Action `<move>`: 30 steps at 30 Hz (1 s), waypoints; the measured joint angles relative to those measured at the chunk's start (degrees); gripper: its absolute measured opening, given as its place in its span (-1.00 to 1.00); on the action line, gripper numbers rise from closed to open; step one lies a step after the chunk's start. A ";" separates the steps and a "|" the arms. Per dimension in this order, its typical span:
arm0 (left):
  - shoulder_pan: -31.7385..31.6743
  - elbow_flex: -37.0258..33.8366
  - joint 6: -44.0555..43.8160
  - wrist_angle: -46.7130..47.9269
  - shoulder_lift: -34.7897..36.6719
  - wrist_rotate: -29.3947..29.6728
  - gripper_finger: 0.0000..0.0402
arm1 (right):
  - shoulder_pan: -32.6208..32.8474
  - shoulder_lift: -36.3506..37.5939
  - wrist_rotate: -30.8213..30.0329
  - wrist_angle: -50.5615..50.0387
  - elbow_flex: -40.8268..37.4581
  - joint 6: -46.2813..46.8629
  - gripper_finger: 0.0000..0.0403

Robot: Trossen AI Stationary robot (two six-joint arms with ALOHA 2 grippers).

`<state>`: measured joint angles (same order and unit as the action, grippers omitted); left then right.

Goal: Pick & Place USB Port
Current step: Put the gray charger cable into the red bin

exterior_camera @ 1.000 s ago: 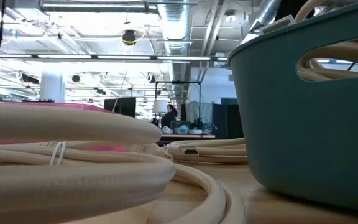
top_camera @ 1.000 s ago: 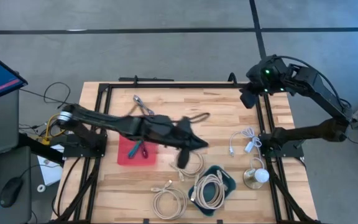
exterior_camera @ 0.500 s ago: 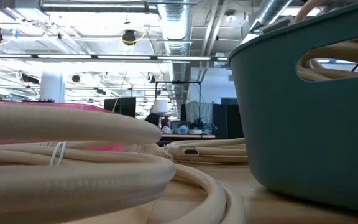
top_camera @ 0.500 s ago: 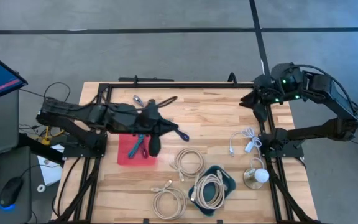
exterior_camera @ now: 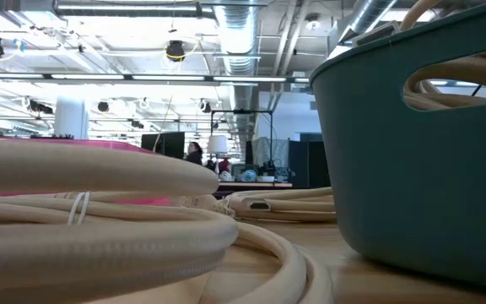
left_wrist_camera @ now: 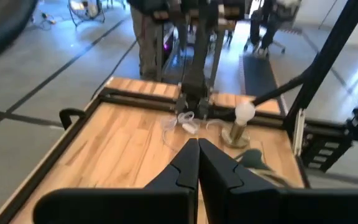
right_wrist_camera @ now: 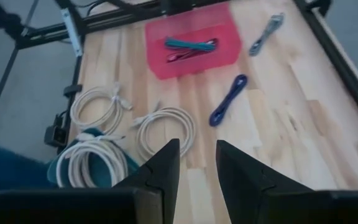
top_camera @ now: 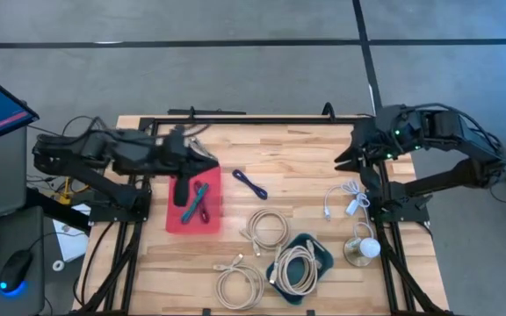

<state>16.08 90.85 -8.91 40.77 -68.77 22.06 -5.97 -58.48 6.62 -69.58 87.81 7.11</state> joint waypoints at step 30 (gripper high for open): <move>-6.74 -0.02 17.47 19.39 10.64 8.38 -0.97 | -1.89 -10.25 -0.65 10.03 0.04 -0.17 -0.52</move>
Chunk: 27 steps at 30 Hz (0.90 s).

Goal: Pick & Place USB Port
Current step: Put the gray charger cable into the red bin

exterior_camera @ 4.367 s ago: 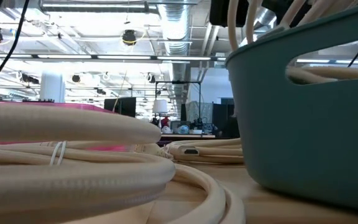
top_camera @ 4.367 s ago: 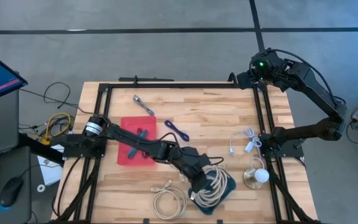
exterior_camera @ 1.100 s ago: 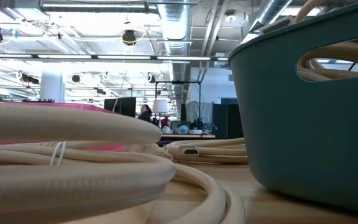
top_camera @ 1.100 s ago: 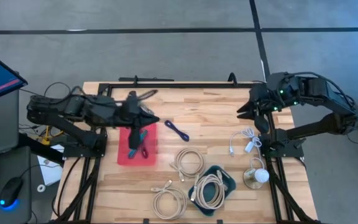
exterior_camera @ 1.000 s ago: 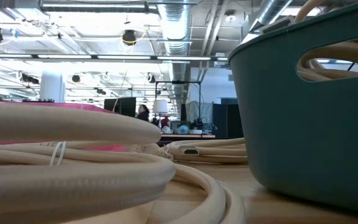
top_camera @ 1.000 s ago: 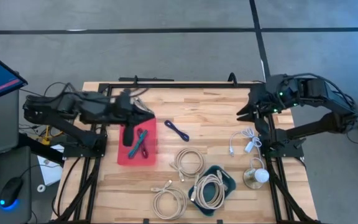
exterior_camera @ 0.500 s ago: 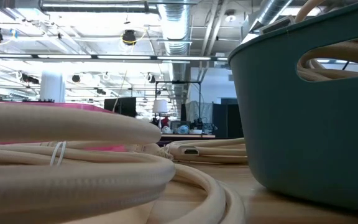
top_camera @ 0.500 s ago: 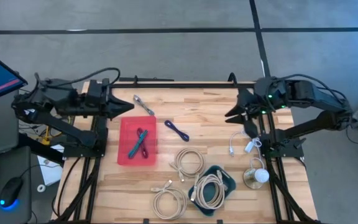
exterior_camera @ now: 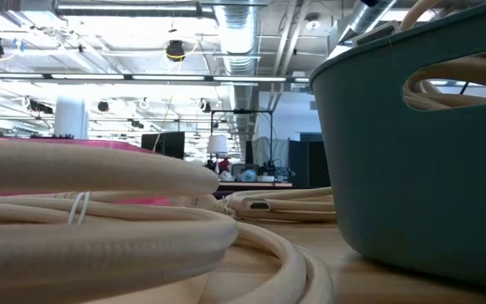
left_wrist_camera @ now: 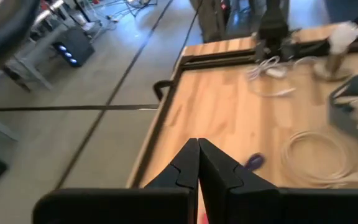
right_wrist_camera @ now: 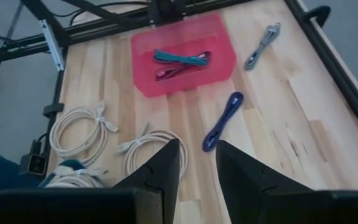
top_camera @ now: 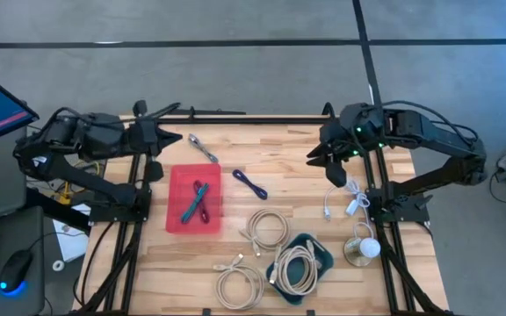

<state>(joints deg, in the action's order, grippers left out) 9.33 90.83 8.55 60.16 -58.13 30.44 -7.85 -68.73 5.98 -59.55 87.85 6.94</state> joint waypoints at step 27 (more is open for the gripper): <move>-47.32 0.02 43.00 5.71 -14.26 -27.44 -0.97 | -8.44 0.17 -0.02 -8.04 0.00 0.02 -0.52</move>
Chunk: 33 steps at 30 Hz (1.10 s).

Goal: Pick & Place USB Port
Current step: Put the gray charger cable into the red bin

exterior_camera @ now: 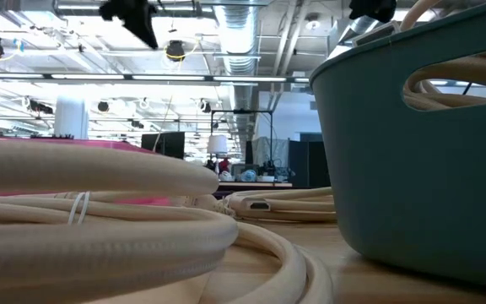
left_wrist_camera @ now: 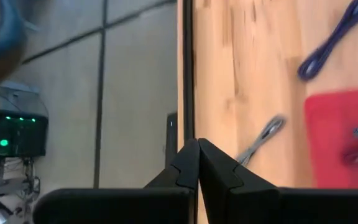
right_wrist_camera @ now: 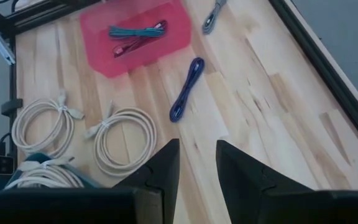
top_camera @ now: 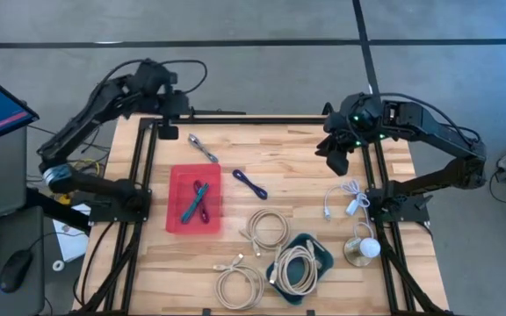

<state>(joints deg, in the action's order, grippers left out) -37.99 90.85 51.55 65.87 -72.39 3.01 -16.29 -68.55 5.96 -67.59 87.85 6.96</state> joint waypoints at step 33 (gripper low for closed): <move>-5.54 -0.04 -35.70 12.94 -12.88 -14.99 -0.96 | 0.04 0.00 -1.73 -4.33 0.00 -3.04 -0.52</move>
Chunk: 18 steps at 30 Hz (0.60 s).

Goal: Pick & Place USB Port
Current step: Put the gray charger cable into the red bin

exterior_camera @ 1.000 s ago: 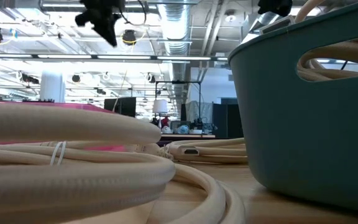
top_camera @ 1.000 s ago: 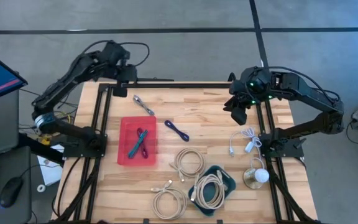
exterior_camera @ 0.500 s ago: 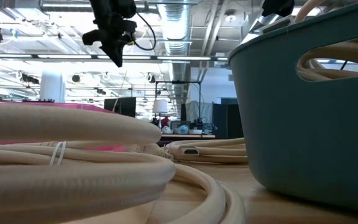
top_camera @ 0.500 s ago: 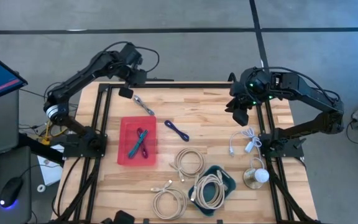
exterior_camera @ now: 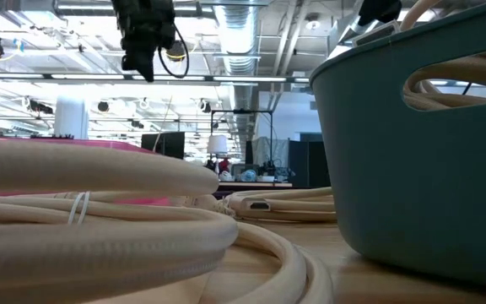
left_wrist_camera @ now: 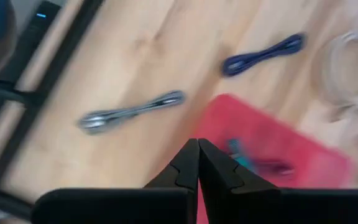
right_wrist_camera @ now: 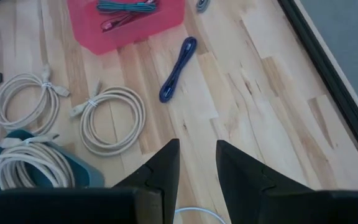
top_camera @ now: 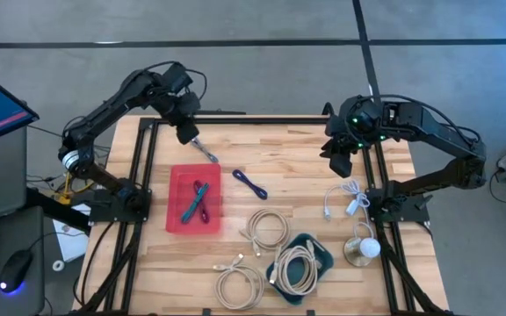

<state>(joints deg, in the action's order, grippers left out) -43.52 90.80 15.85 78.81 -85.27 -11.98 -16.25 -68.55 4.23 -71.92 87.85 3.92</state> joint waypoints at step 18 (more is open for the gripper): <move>-2.31 -0.04 -13.02 2.26 1.41 7.40 -0.98 | 0.04 0.00 -1.92 0.35 0.00 3.67 -0.52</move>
<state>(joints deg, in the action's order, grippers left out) -45.84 90.77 2.82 81.06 -83.86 -4.58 -16.21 -68.55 2.31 -71.57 87.85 7.60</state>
